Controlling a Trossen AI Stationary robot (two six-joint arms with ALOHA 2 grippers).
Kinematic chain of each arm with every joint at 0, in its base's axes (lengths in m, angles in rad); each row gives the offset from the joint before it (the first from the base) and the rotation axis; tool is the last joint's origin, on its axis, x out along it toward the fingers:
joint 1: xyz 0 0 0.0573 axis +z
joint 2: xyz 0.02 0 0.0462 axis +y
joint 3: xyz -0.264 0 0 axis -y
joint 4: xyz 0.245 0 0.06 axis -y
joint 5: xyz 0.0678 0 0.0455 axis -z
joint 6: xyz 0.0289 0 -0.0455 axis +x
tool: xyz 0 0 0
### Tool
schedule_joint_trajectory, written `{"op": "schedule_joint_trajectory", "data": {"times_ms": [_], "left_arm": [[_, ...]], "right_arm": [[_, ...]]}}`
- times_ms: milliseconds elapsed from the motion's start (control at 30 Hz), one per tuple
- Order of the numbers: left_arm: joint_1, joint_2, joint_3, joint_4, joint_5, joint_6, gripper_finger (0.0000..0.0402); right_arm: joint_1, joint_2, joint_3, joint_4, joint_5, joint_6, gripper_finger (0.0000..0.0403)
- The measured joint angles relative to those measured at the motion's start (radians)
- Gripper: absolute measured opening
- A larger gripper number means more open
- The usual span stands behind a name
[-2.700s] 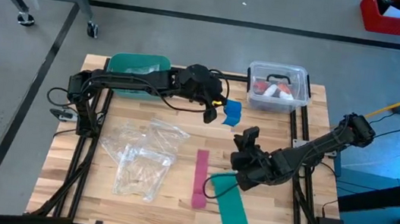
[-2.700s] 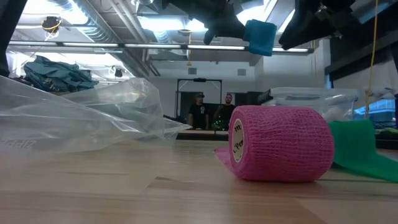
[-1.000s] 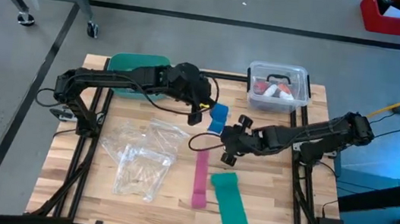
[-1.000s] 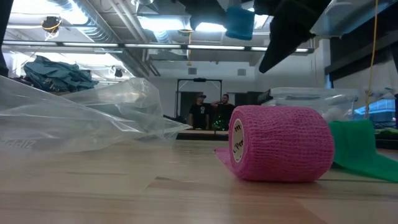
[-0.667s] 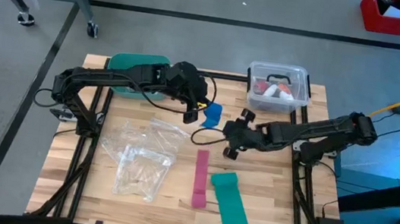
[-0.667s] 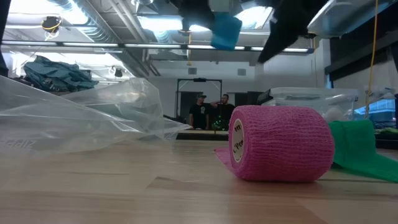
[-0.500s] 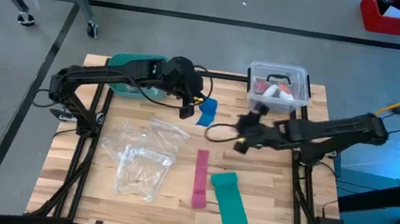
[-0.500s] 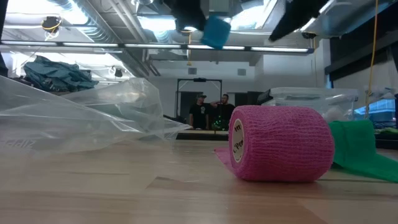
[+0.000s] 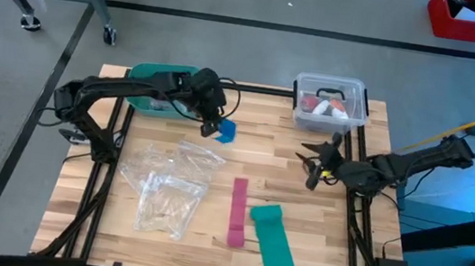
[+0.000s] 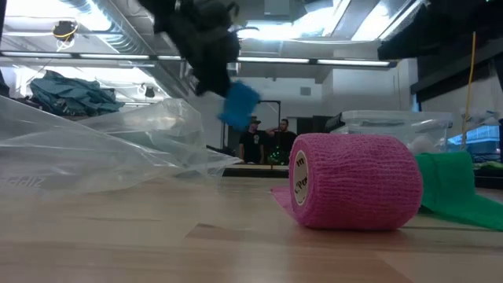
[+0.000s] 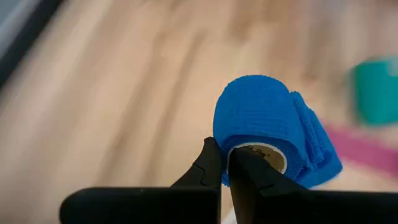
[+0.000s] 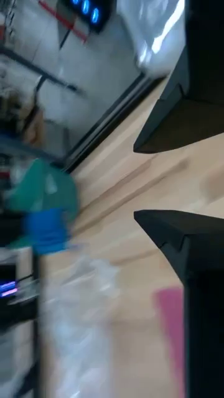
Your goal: Roll bandage
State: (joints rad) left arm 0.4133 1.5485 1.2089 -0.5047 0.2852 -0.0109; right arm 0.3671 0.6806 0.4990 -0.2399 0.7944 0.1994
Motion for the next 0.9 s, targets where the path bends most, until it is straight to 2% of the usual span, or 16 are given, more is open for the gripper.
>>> {"op": "schedule_joint_trajectory", "data": {"times_ms": [67,100,167,233,400,633,900], "left_arm": [[-0.007,0.01,-0.099,0.292,0.127,-0.093,0.0],[-0.017,0.017,-0.143,0.436,0.152,-0.154,0.0],[-0.04,0.033,-0.202,0.65,0.156,-0.243,0.0],[-0.064,0.038,-0.225,0.768,0.127,-0.256,0.0],[-0.142,0.038,-0.226,0.863,0.016,-0.111,0.0],[-0.223,0.038,-0.226,0.921,-0.102,0.148,0.0],[-0.254,0.038,-0.226,0.976,-0.204,0.213,0.0]], "right_arm": [[-0.001,-0.007,-0.083,0.177,0.0,-0.001,0.016],[-0.001,-0.004,-0.12,0.254,0.0,-0.001,0.016],[-0.001,0.013,-0.176,0.378,0.0,-0.003,0.016],[-0.001,0.026,-0.207,0.442,0.001,0.0,0.016],[-0.022,0.056,-0.217,0.502,-0.011,0.111,0.016],[-0.076,0.163,-0.217,0.689,-0.217,0.132,0.016],[-0.081,0.345,-0.216,0.878,-0.265,0.135,0.0164]]}}
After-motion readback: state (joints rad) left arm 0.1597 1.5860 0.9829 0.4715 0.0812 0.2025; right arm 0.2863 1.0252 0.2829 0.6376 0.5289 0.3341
